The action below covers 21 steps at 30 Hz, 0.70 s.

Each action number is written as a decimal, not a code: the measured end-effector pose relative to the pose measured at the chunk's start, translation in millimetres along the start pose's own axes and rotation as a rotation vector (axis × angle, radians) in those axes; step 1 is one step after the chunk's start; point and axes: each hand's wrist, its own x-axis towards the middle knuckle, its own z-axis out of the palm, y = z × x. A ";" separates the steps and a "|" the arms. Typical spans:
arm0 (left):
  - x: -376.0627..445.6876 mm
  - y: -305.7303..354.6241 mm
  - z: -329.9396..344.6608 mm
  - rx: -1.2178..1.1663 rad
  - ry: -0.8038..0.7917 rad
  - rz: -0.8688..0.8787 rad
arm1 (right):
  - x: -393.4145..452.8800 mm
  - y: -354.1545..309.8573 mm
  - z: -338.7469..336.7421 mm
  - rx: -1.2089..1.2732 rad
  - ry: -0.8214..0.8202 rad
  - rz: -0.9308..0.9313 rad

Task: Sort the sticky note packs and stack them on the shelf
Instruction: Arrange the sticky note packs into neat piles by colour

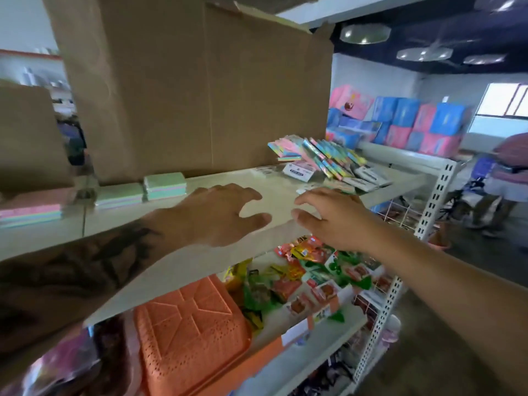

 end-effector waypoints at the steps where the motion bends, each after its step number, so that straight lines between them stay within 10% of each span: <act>1: 20.7 4.3 2.1 -0.002 -0.010 0.007 | 11.2 15.1 -2.6 -0.009 0.001 0.015; 21: 211.0 99.8 55.2 -0.069 -0.028 -0.134 | 131.4 170.9 -7.9 -0.174 -0.118 0.008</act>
